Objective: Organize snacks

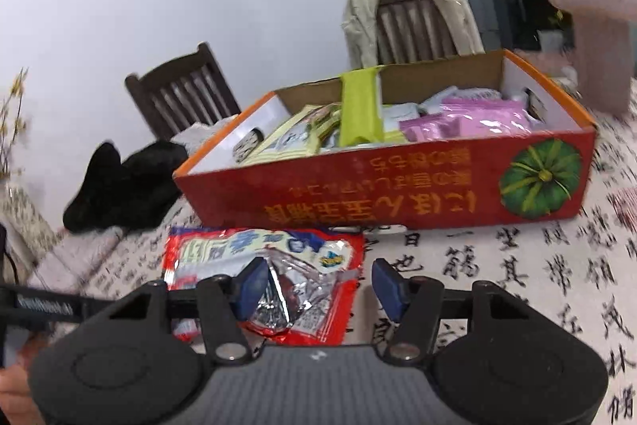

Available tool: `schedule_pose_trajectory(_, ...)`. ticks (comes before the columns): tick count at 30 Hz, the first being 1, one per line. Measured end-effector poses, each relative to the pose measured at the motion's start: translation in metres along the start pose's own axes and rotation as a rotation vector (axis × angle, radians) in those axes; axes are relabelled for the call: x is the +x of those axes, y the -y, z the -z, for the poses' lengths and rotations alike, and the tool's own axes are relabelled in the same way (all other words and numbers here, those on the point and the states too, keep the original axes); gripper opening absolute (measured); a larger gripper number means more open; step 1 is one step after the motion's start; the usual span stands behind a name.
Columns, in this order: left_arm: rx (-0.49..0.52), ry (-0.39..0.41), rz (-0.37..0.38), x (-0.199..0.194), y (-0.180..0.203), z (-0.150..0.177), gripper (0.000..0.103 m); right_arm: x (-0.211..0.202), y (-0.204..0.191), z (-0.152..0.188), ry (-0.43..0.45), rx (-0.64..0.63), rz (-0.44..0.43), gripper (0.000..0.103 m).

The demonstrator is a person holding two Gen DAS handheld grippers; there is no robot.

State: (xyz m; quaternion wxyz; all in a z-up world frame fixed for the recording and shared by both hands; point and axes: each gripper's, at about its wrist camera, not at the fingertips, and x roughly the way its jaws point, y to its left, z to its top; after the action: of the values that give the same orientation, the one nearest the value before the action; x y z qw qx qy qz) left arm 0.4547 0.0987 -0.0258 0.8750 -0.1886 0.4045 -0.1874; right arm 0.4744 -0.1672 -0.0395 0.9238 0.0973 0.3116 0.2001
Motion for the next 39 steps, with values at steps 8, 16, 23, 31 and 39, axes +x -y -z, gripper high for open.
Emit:
schedule_pose_trajectory(8,-0.011,-0.011,-0.043,0.005,0.009,0.004,0.009,-0.001,0.008,0.01,-0.019,0.039,-0.045,0.041)
schedule_pose_trajectory(16,0.023,-0.037,-0.034,-0.034,0.024,0.052,0.006,-0.038,-0.01,0.034,-0.019,-0.03,-0.089,0.012)
schedule_pose_trajectory(23,0.057,0.0,0.001,-0.073,0.058,0.091,0.006,-0.115,-0.029,0.057,0.053,-0.084,-0.055,0.006)
schedule_pose_trajectory(31,0.145,0.051,0.079,-0.096,0.12,0.102,0.006,-0.204,-0.018,0.057,0.174,-0.051,0.001,0.005)
schedule_pose_trajectory(39,0.218,0.126,0.104,-0.131,0.169,0.108,0.005,-0.27,-0.019,0.048,0.236,-0.047,0.049,0.005)
